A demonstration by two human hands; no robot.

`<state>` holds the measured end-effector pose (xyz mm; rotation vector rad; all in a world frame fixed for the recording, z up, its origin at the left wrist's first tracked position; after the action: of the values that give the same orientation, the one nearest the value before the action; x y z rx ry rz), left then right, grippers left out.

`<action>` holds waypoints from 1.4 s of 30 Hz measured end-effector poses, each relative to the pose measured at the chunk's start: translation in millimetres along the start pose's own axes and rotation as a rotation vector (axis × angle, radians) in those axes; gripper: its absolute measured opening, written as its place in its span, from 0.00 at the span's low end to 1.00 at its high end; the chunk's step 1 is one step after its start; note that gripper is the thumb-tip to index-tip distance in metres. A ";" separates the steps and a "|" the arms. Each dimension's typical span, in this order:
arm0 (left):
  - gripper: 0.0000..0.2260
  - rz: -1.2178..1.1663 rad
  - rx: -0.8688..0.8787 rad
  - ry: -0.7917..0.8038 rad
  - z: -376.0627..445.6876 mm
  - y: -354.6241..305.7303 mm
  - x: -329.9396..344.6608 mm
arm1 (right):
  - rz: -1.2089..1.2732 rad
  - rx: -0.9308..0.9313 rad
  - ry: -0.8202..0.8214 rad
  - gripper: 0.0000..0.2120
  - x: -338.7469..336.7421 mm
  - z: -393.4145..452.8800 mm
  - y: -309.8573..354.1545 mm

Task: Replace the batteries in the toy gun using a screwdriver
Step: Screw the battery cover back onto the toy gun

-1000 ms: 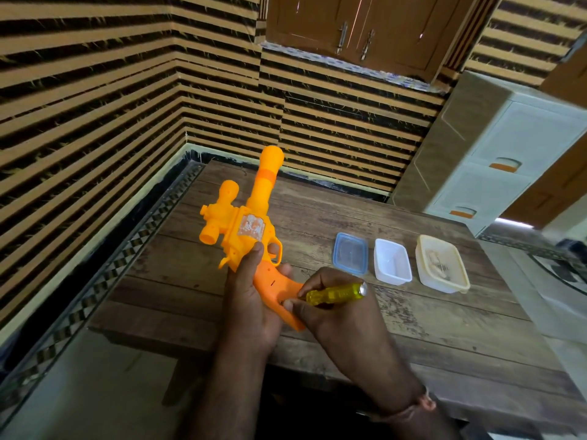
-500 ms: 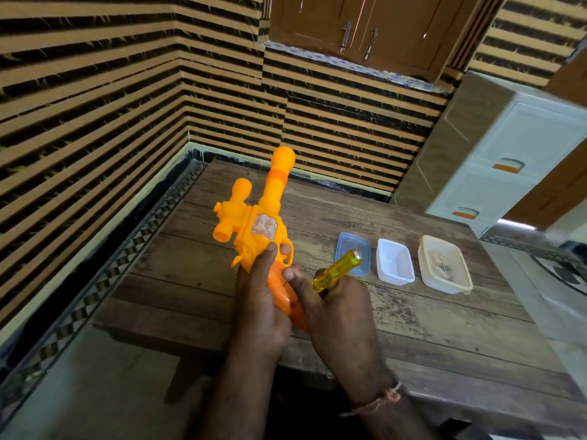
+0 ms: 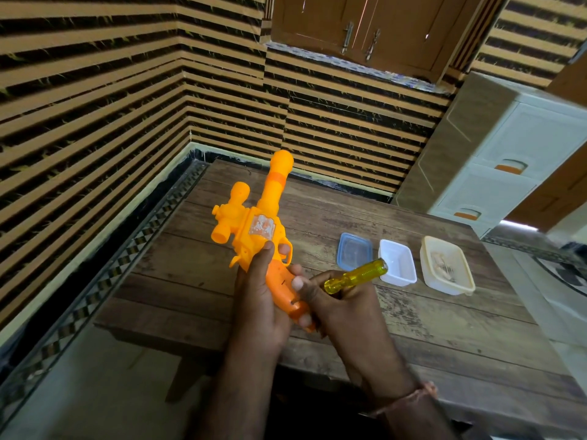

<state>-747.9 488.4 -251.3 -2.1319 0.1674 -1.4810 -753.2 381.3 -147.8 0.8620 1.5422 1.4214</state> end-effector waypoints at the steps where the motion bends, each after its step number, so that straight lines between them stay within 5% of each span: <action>1: 0.29 0.002 -0.003 0.009 -1.4 -1.2 1.8 | 0.021 0.045 0.027 0.10 -0.1 -1.4 -2.0; 8: 0.21 0.040 -0.004 -0.001 -1.7 -1.8 -2.5 | 0.056 0.196 0.123 0.13 -4.4 -8.8 -4.1; 13: 0.40 0.022 0.033 -0.023 -0.1 -8.9 -5.5 | -0.088 -0.004 0.048 0.08 -11.1 -7.0 15.3; 18: 0.28 -0.066 0.092 -0.044 -0.9 -14.7 -7.1 | -0.336 -0.196 -0.084 0.19 -24.8 -6.9 37.1; 26: 0.35 -0.078 0.064 -0.019 -0.1 -6.8 -2.9 | -0.518 -0.267 -0.263 0.26 -27.2 -8.7 42.1; 33: 0.34 -0.058 0.031 -0.010 -4.0 -5.8 2.3 | -0.066 -0.225 -0.220 0.26 -13.4 -4.7 28.8; 38: 0.32 0.008 0.017 -0.081 -3.8 -0.9 -3.0 | 0.020 -0.151 -0.256 0.27 -9.2 -5.3 12.7; 42: 0.19 0.011 -0.032 -0.005 -4.4 2.5 1.0 | 0.140 -0.140 -0.113 0.24 -4.0 -9.0 19.1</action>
<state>-751.0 484.3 -250.6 -2.1560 0.2017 -1.4758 -760.9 376.3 -128.4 0.9636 1.3032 1.5339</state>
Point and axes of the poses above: each hand's wrist, its own z-axis towards the middle knuckle, its own x-axis out of the palm, y = z × x, the point moved 10 cm from there along z, towards the middle knuckle, and after that the axes turned 1 degree about -z, right-handed, at the moved point
